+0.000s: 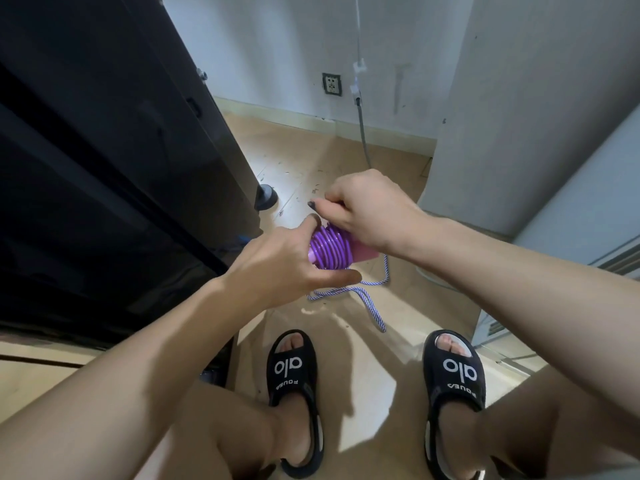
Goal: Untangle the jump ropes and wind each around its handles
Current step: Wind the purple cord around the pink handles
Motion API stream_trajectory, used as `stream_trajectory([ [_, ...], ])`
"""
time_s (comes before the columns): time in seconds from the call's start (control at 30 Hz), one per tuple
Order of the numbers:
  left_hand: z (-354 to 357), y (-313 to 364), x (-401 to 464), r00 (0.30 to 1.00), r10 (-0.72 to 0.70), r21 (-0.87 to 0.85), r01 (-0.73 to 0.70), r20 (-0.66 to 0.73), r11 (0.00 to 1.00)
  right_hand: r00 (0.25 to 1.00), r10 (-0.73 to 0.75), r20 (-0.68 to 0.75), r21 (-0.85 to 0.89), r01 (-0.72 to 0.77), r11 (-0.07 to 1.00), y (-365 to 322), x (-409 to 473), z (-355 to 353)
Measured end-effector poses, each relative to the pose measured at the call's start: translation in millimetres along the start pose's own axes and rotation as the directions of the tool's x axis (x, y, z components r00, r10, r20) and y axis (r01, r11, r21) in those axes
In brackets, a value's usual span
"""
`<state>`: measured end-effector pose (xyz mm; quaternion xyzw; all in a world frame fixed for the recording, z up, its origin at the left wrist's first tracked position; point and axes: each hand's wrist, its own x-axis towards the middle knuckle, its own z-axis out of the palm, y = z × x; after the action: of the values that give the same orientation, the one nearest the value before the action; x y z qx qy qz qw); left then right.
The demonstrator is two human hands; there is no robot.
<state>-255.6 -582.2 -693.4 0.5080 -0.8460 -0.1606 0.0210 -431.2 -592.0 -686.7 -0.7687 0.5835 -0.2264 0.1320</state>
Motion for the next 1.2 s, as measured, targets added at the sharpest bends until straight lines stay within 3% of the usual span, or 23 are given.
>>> stream_trajectory([
  [0.17,1,8,-3,0.992,0.038,-0.016,-0.040,-0.123,0.999,0.997,0.056,-0.051,0.118,-0.050,0.992,-4,0,5],
  [0.3,0,10,-3,0.996,0.060,-0.224,-0.074,-0.068,0.972,0.993,0.105,-0.048,0.163,-0.096,0.982,-6,-4,10],
  [0.4,-1,18,-3,0.998,-0.048,-0.375,0.058,0.035,0.925,0.994,0.112,-0.007,0.200,-0.108,0.974,-10,-7,12],
  [0.57,-10,22,-3,1.000,-0.012,-0.209,0.012,0.001,0.978,0.983,0.167,0.081,0.264,-0.183,0.947,-6,-3,-2],
  [0.7,-19,21,-7,0.987,0.108,-0.367,-0.059,0.115,0.929,0.974,0.153,0.167,0.344,-0.203,0.917,8,-4,-18],
  [0.83,-22,12,-6,0.987,0.124,-0.412,-0.071,0.103,0.908,0.955,0.195,0.222,0.473,-0.280,0.835,16,-7,-22],
  [1.0,-20,5,-4,0.989,0.101,-0.458,-0.041,0.106,0.888,0.986,0.166,-0.016,0.323,-0.152,0.934,19,-10,-22],
  [1.2,-26,4,-3,0.989,0.063,-0.715,0.054,0.136,0.697,0.975,0.106,-0.195,0.389,-0.022,0.921,12,-20,-14],
])
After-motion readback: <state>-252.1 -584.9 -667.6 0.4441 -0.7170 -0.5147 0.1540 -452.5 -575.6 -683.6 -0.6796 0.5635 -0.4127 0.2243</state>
